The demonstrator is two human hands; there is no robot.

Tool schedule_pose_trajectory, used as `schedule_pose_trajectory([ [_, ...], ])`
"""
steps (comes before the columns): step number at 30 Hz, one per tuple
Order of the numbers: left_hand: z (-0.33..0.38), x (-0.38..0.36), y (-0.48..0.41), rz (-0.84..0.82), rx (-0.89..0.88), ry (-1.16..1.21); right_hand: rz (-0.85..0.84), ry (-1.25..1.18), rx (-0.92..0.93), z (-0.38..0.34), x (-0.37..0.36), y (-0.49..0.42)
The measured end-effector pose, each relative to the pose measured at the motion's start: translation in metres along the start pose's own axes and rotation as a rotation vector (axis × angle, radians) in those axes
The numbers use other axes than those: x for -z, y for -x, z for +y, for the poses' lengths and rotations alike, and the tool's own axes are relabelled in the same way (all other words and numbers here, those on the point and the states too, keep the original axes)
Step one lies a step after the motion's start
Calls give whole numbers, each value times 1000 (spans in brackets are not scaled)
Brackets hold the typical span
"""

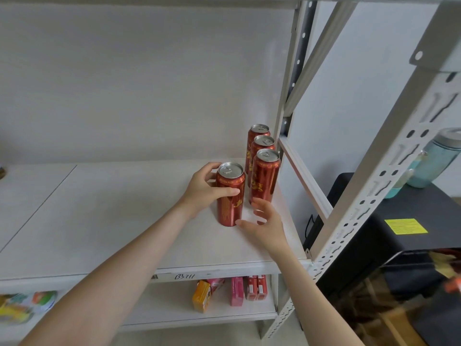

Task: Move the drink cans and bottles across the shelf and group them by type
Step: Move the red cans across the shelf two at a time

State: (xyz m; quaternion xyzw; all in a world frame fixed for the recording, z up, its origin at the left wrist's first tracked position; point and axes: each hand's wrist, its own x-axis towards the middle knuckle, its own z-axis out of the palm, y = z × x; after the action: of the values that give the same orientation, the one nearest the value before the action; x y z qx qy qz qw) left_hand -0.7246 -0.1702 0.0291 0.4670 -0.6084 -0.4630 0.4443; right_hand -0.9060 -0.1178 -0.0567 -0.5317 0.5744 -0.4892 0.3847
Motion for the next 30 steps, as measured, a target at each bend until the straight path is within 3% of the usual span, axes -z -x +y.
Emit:
schedule_pose_trajectory([
  [6,3,-8,11,-64,6,6,-82,-5,-30,-4,-1,8],
  [17,7,-52,12,-211,0,-6,-11,-45,-36,4,30,31],
  [30,5,-72,-9,-181,86,4,14,-132,-51,8,50,12],
])
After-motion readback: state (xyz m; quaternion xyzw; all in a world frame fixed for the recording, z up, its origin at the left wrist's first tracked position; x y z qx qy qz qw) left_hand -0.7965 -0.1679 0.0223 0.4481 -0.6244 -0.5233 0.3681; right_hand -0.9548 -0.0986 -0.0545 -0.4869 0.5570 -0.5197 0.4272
